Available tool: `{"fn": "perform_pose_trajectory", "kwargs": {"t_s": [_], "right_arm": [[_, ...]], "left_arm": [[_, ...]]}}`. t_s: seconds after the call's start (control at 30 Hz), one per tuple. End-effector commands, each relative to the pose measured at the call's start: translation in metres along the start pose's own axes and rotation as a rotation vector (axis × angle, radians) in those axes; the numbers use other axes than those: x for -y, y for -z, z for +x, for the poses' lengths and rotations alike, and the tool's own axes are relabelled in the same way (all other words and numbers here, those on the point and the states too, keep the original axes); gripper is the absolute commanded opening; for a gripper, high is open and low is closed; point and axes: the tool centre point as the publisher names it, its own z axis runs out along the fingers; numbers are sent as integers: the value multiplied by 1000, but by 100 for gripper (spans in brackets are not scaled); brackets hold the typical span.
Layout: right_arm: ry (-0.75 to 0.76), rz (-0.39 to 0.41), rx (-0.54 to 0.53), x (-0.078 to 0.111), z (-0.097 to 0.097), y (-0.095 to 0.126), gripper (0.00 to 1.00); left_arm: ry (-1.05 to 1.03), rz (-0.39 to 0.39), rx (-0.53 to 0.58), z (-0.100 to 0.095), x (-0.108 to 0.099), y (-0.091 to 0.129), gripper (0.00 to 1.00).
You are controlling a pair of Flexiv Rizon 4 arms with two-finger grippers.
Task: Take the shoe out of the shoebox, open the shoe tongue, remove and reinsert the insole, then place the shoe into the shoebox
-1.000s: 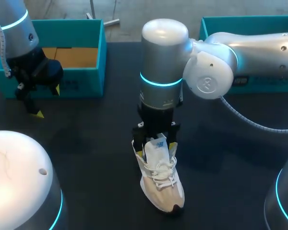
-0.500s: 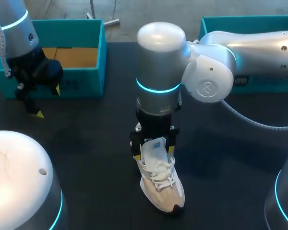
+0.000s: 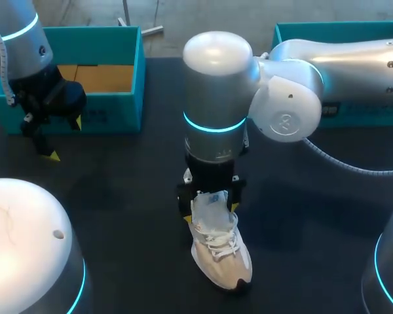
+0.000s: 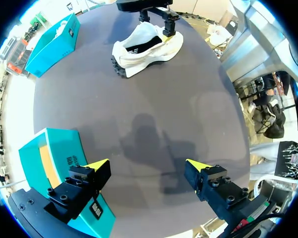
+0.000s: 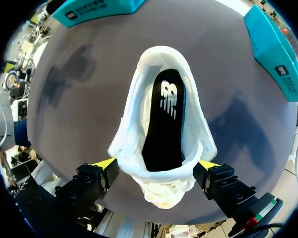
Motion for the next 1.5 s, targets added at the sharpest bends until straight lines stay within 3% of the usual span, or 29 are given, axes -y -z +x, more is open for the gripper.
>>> {"fn": "perform_pose_trajectory", "kwargs": {"t_s": [0.03, 0.53, 0.57, 0.67, 0.77, 0.83, 1.07, 1.23, 1.5], "right_arm": [[-7, -21, -6, 16, -3, 9, 100], [24, -63, -26, 56, -6, 39, 100], [32, -68, -34, 58, -7, 40, 92], [50, -69, -41, 60, -5, 41, 54], [67, -69, -43, 61, -4, 40, 36], [78, -73, -46, 61, -4, 40, 31], [123, -80, -56, 42, -6, 31, 23], [128, -59, -35, 19, -5, 20, 24], [133, -62, -22, -2, -4, 13, 27]], "left_arm": [[1, -3, 0, 0, 0, 0, 100], [1, -3, 0, 0, 0, 0, 100], [1, -3, 0, 0, 0, 0, 100], [1, -3, 0, 0, 0, 0, 100], [1, -3, 0, 0, 0, 0, 100], [1, -3, 0, 0, 0, 0, 100], [1, -3, 0, 0, 0, 0, 100], [1, -3, 0, 0, 0, 0, 100], [1, -3, 0, 0, 0, 0, 100]]}}
